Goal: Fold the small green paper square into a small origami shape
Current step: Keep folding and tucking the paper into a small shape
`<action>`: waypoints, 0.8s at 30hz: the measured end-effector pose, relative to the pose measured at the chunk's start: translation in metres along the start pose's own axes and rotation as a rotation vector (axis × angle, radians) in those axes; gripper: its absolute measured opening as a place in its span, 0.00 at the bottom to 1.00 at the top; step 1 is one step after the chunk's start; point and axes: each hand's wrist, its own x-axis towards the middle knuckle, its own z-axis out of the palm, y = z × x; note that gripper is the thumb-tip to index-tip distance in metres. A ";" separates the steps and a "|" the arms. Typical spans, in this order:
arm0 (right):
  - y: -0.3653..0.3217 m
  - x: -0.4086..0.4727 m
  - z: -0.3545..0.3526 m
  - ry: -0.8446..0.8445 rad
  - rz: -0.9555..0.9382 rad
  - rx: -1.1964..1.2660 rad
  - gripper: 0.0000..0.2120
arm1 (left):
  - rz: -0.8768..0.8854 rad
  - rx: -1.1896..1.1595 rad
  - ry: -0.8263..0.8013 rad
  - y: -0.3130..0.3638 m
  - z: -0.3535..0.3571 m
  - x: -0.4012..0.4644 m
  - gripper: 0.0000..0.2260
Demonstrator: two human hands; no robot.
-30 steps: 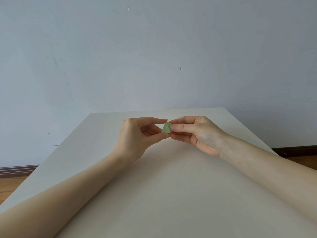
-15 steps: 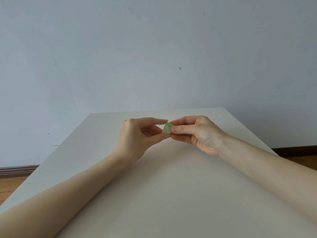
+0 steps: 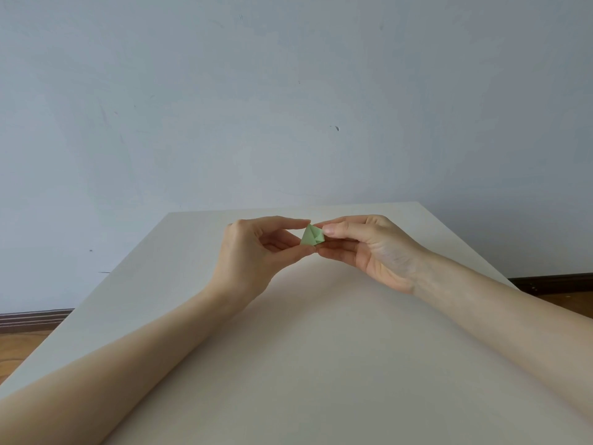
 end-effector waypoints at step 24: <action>0.001 0.000 0.002 0.090 0.008 -0.051 0.05 | 0.017 -0.006 -0.023 -0.002 0.001 0.000 0.12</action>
